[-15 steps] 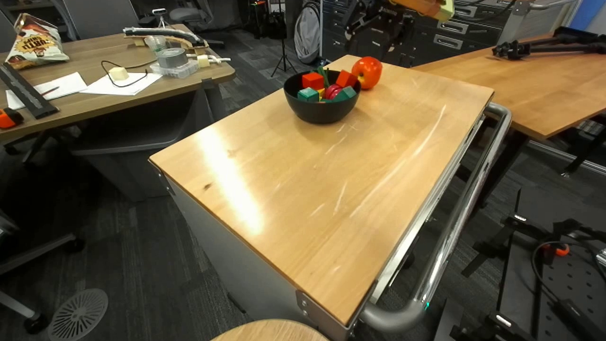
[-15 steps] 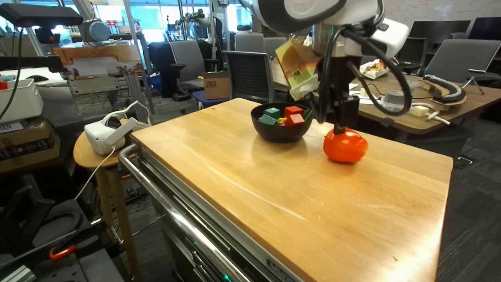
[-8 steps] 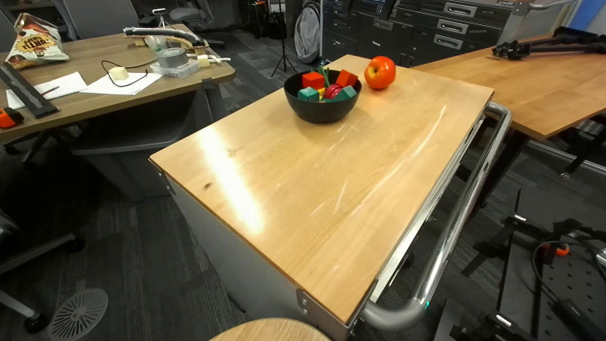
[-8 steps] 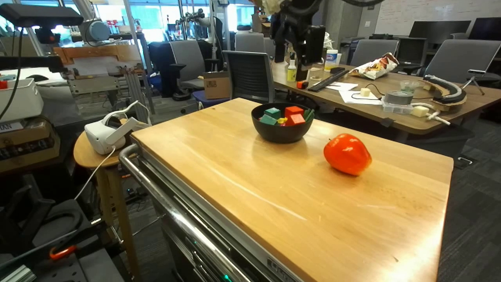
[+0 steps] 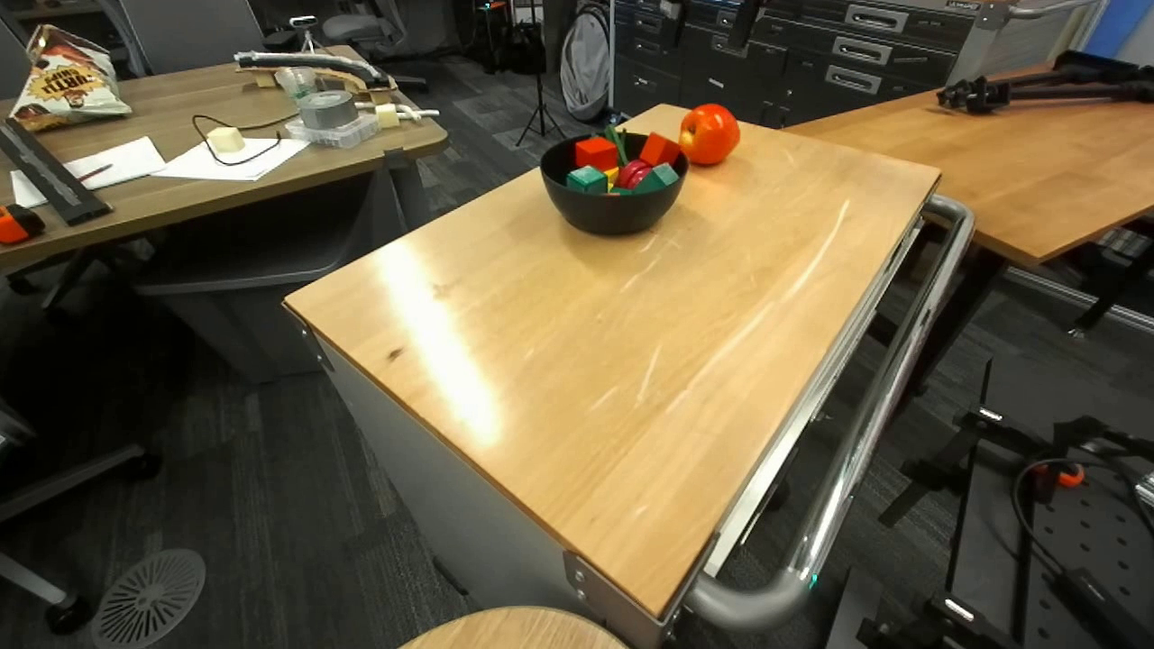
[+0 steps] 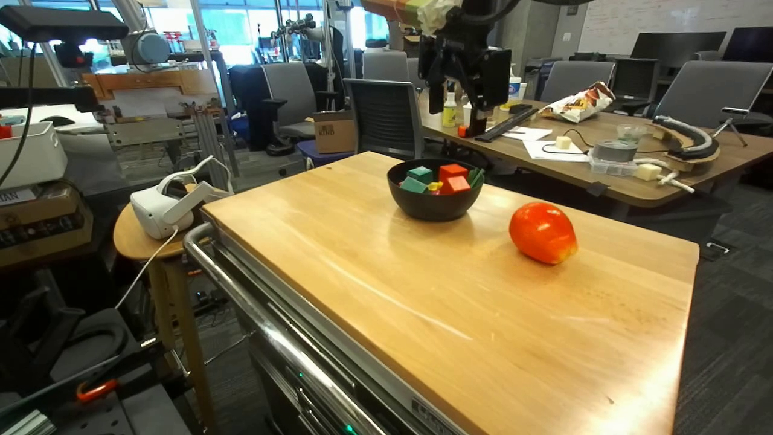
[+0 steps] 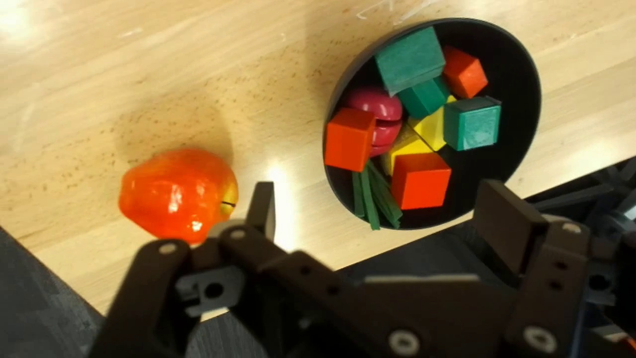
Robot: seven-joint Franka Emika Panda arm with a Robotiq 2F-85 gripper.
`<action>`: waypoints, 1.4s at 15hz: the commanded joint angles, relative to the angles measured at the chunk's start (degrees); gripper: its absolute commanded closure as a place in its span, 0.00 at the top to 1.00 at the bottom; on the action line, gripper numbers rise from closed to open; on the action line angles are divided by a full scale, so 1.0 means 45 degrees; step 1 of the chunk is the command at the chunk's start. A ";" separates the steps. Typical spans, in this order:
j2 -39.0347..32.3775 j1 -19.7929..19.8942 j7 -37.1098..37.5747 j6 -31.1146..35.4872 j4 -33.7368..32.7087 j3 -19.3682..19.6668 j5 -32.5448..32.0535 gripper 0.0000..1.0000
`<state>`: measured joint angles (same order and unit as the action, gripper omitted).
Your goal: Move the apple to the other side of the bowl and take all the items out of the bowl
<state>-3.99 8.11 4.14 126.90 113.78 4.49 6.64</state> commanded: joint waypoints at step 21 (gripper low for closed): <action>-0.3629 -0.0865 -0.0605 -0.1266 -0.2389 -0.0007 -0.2389 0.58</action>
<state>-19.56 4.87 1.36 122.32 104.81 4.14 -2.55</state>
